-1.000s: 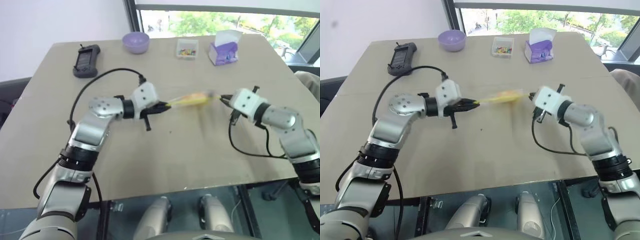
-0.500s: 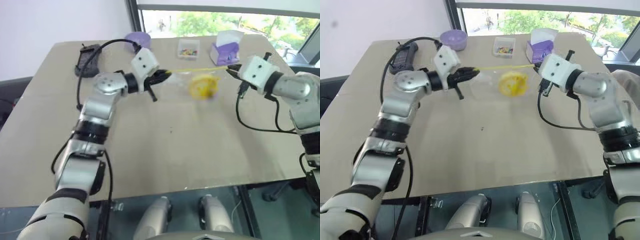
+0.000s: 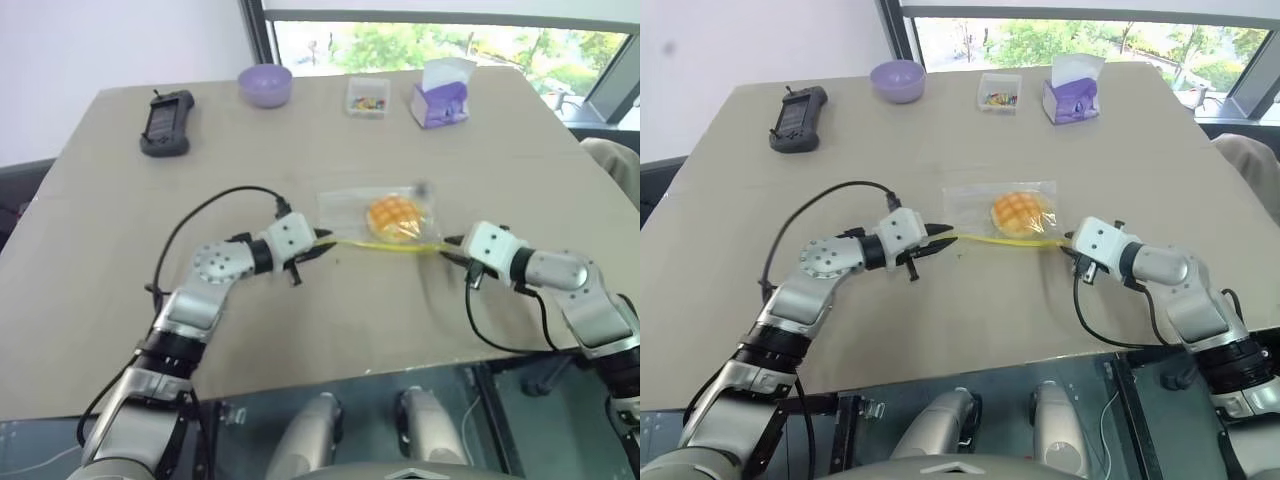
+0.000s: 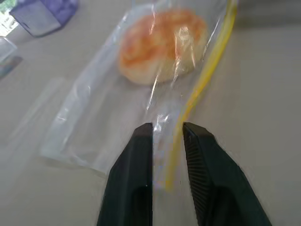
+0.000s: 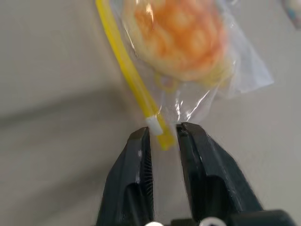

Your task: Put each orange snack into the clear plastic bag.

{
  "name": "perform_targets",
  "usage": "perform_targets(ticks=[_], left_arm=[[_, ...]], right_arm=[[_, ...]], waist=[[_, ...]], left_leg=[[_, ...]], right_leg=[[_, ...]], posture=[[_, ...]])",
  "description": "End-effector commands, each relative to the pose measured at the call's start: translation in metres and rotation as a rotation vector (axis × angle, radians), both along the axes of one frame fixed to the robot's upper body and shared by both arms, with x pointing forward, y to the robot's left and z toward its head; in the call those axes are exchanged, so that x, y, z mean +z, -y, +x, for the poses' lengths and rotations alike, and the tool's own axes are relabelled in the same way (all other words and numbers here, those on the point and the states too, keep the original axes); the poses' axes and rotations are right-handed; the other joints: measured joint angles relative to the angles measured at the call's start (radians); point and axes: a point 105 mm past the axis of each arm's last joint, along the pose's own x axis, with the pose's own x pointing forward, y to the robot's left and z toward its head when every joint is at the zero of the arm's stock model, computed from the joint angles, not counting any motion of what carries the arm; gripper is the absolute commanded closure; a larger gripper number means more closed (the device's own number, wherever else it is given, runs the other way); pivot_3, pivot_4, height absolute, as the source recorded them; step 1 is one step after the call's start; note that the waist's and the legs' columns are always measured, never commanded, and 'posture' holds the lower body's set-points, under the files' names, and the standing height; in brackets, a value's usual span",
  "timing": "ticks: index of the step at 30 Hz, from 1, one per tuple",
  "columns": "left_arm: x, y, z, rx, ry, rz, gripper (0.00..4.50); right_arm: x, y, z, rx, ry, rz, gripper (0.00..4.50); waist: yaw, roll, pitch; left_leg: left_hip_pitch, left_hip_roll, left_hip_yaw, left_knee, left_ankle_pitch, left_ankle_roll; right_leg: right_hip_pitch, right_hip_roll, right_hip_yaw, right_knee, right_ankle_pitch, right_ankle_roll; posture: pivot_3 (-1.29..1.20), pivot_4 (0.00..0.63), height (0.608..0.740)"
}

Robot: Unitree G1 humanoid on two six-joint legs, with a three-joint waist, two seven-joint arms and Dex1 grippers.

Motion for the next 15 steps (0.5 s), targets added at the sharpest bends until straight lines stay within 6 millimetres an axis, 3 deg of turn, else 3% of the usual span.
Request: perform_targets(ticks=[1,5,10,15], left_arm=[[0.017,-0.021,-0.019,0.015,-0.086,-0.083,1.91],[0.028,-0.045,-0.040,0.064,-0.180,-0.182,0.09],[0.039,-0.071,-0.056,0.158,-0.238,-0.237,0.04],[0.045,-0.077,-0.059,0.180,-0.253,-0.223,0.04]], right_arm=[[0.022,0.020,-0.009,-0.039,-0.012,0.068,1.86],[0.033,0.046,-0.027,-0.093,-0.077,0.156,0.04],[0.051,0.070,-0.046,-0.157,-0.096,0.299,0.01],[0.059,0.070,-0.050,-0.156,-0.102,0.369,0.01]], waist=[[0.000,0.001,0.001],[0.004,0.001,0.001],[0.019,0.001,0.001],[0.024,0.001,0.001]], left_leg=[[0.005,0.001,0.000,-0.001,0.000,0.001],[0.004,0.004,0.000,-0.001,0.000,0.001],[0.004,0.005,0.001,-0.002,-0.001,0.000],[0.005,0.006,0.002,-0.001,-0.001,0.000]], right_leg=[[0.004,0.001,0.000,-0.001,0.000,0.000],[0.004,0.003,0.000,-0.002,0.000,0.000],[0.004,0.003,0.001,-0.004,0.000,0.000],[0.006,0.003,0.001,-0.005,0.000,0.000]], posture=[[0.00,0.150,0.740],[0.00,0.150,0.740],[0.00,0.150,0.740],[0.00,0.150,0.740]])
